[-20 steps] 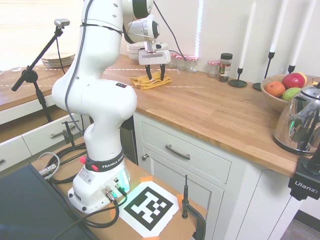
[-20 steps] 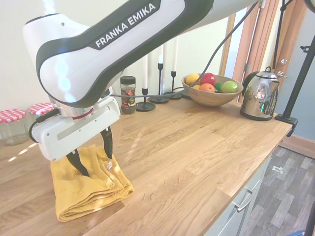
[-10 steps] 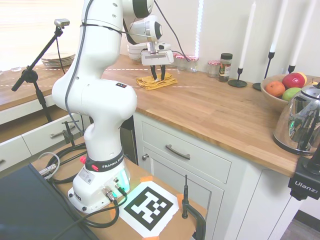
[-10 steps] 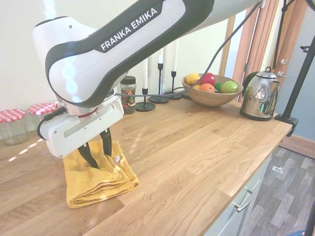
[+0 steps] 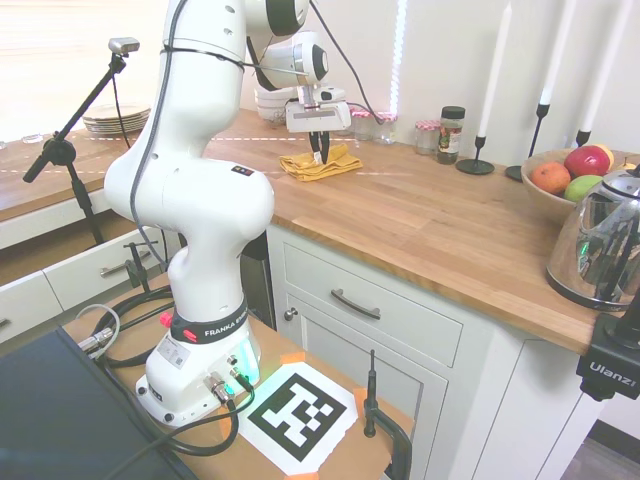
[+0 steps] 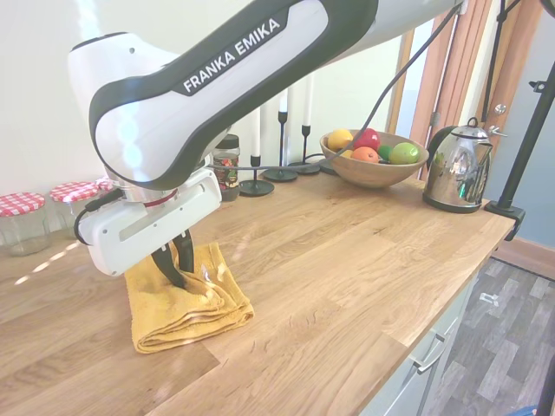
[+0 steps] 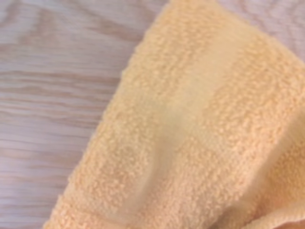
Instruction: Wipe the counter
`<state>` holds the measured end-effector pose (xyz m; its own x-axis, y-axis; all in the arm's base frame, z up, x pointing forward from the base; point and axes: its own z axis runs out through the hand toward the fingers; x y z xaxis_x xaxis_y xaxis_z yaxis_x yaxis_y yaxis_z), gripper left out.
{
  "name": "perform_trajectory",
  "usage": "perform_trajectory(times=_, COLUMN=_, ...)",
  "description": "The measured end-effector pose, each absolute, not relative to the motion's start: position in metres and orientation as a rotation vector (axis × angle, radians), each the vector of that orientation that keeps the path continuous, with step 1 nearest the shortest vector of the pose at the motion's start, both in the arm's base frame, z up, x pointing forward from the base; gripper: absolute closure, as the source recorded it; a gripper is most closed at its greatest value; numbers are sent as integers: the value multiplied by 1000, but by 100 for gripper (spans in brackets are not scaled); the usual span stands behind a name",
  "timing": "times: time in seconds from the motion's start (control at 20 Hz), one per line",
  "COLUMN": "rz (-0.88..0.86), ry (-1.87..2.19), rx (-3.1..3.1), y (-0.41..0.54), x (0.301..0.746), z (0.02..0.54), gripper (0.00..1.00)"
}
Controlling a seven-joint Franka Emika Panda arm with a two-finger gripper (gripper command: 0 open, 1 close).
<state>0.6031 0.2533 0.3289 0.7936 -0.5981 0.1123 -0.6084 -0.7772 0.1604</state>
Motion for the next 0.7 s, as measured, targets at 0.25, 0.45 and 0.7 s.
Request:
perform_trajectory(times=0.25, rz=88, ry=-952, rx=2796, y=250, x=603, z=329, gripper=100)
perform_trajectory(times=0.45, rz=87, ry=-959, rx=2795, y=243, x=604, z=329, gripper=100)
perform_trajectory(times=0.7, rz=85, ry=-978, rx=2800, y=211, x=606, z=329, gripper=100)
